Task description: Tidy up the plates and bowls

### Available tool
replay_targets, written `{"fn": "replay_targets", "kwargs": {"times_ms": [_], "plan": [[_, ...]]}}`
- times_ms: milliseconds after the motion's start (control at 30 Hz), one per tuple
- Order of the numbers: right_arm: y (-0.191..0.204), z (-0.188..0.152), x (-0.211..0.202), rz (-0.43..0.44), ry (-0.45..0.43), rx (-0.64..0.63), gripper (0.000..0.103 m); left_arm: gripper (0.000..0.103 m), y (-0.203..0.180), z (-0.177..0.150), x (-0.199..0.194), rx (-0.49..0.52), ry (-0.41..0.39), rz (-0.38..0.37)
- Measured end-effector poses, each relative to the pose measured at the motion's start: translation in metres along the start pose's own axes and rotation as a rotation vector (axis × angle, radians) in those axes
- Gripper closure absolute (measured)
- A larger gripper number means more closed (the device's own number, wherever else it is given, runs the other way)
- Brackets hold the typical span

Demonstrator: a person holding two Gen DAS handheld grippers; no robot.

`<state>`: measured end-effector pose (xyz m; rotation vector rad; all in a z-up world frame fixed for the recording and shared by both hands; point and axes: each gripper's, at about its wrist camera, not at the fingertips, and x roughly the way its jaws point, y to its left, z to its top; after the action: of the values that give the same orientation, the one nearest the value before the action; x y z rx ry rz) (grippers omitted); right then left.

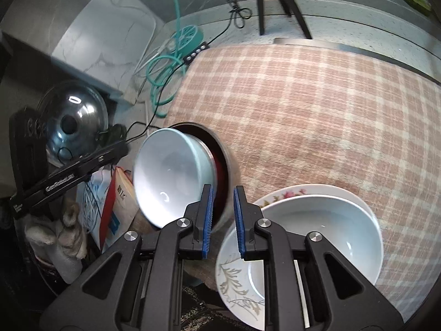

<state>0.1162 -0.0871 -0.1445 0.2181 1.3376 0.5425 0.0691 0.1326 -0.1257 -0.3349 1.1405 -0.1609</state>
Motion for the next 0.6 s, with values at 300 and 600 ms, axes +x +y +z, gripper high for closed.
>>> {"fn": "replay_targets", "kwargs": {"times_ms": [300, 600], "plan": [[-0.014, -0.003, 0.007, 0.020, 0.000, 0.042, 0.088, 0.091, 0.019, -0.024, 0.010, -0.062, 0.050, -0.007], [-0.006, -0.005, 0.017, 0.011, 0.008, 0.017, 0.088, 0.091, 0.022, -0.032, 0.017, -0.074, 0.059, -0.011]]}}
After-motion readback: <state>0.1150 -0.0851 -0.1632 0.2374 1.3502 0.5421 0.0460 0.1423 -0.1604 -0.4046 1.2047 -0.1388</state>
